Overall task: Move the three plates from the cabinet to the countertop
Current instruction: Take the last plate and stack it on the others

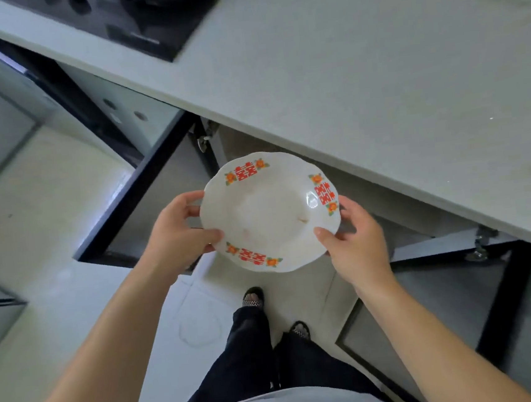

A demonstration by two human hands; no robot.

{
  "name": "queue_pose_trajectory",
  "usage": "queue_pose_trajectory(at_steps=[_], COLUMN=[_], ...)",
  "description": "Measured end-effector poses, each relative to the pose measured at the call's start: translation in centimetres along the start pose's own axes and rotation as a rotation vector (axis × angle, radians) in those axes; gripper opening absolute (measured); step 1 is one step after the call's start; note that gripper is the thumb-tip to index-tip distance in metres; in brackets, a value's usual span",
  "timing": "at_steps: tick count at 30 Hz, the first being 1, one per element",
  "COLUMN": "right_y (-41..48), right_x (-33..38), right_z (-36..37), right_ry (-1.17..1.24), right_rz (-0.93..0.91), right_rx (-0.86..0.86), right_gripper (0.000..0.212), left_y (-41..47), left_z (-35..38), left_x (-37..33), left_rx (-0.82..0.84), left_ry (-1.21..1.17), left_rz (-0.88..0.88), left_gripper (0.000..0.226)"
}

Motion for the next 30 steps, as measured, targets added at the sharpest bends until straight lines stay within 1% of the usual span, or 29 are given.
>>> queue_pose_trajectory(at_steps=[4,8,12,15,18,25,30], right_y=[-2.1,-4.2,-5.9,-7.1,-8.1,-9.0,-8.2], right_x=[3.2,5.1,5.5,5.4,4.9,3.8,5.4], right_z=[-5.0,-9.9,-13.9,-16.5,-18.5,-21.4,-20.2], right_ry=[0.069,0.135,0.169,0.219,0.258,0.26,0.244], right_rz=[-0.047,-0.094,-0.114,-0.122,-0.109,-0.117,-0.195], right_rx=[-0.058,-0.146,-0.239,-0.29,-0.325,-0.336,-0.266], right_gripper=[0.047,0.052,0.054,0.052,0.051,0.058,0.058], left_y=[-3.6,-6.4,-8.4,-9.7,-10.7,-12.6,-13.5], left_z=[1.9,4.5,7.5,9.9,11.7,14.0,11.9], left_x=[-4.9,-8.4,-10.4,-11.1,-11.3,-10.9,-10.6], left_rx=[0.03,0.11,0.17,0.204,0.233,0.251,0.14], left_ry=[-0.023,-0.047,-0.116,-0.203,-0.224,-0.241,-0.264], left_rz=[0.08,0.184,0.236,0.25,0.265,0.302,0.3], left_gripper=[0.057,0.055,0.055,0.048,0.045,0.047,0.053])
Point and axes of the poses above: each hand's wrist, its own y-axis towards the middle knuckle, its own z-axis out of the palm, x = y × z, the point moved 2 cm from there along y, towards the middle knuckle, and after that the axes turned 15 degrees about -y, right-handed, at the moved point
